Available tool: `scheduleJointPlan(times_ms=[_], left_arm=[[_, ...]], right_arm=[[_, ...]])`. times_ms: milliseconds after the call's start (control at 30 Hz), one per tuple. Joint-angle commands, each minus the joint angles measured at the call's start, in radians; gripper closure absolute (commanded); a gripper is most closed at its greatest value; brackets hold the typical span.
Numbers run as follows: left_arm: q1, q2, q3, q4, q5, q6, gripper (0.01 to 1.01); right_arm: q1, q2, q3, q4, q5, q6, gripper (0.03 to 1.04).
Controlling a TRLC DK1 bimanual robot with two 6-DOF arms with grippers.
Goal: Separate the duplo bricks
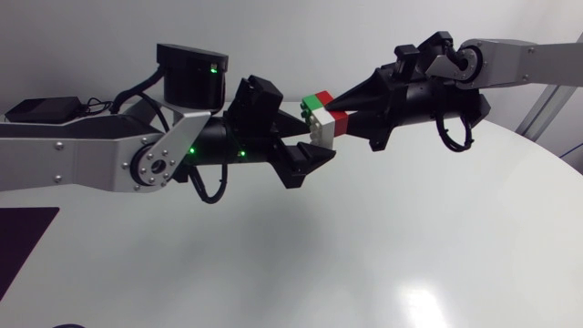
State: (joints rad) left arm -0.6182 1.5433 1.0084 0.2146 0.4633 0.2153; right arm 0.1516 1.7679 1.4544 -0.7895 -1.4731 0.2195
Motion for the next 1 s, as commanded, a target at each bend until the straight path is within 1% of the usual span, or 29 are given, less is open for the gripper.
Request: scheduleJointPlan(times_ms=[0, 33, 100, 167, 200, 267, 300, 500, 533, 633, 667, 800, 967], left_arm=[[-0.012, 0.020, 0.035, 0.025, -0.005, -0.016, 0.344], [-0.014, 0.023, 0.035, 0.025, -0.005, -0.016, 0.402], [-0.014, 0.026, 0.032, 0.029, -0.005, -0.016, 0.413], [-0.014, 0.026, 0.029, 0.031, -0.002, -0.017, 0.457], [-0.012, 0.028, 0.027, 0.032, 0.009, -0.017, 0.502], [-0.005, 0.028, 0.021, 0.037, 0.031, -0.014, 0.641], [0.000, 0.028, 0.019, 0.043, 0.046, -0.017, 0.670], [0.014, 0.035, 0.024, 0.043, 0.106, -0.028, 0.748], [0.020, 0.037, 0.027, 0.043, 0.127, -0.033, 0.772], [0.028, 0.040, 0.032, 0.042, 0.150, -0.042, 0.792], [0.031, 0.043, 0.032, 0.039, 0.163, -0.044, 0.816], [0.044, 0.051, 0.035, 0.023, 0.196, -0.045, 0.848], [0.057, 0.046, 0.035, -0.007, 0.216, -0.037, 0.856]], right_arm=[[0.005, -0.010, -0.029, -0.005, -0.027, -0.019, 0.87], [0.003, -0.007, -0.031, -0.004, -0.029, -0.020, 0.87], [0.002, -0.002, -0.031, -0.004, -0.030, -0.025, 0.87], [-0.001, 0.004, -0.028, 0.001, -0.030, -0.026, 0.87], [-0.003, 0.007, -0.026, 0.004, -0.030, -0.026, 0.87], [-0.004, 0.013, -0.025, 0.007, -0.030, -0.026, 0.87], [-0.004, 0.015, -0.025, 0.009, -0.030, -0.028, 0.87], [0.000, 0.018, -0.025, 0.009, -0.029, -0.032, 0.87], [-0.003, 0.016, -0.023, 0.007, -0.029, -0.032, 0.87], [-0.006, 0.018, -0.019, 0.009, -0.027, -0.034, 0.87], [-0.006, 0.018, -0.019, 0.009, -0.027, -0.034, 0.87], [-0.006, 0.018, -0.019, 0.018, -0.019, -0.039, 0.87], [-0.018, 0.038, -0.017, 0.045, 0.011, -0.051, 0.87]])
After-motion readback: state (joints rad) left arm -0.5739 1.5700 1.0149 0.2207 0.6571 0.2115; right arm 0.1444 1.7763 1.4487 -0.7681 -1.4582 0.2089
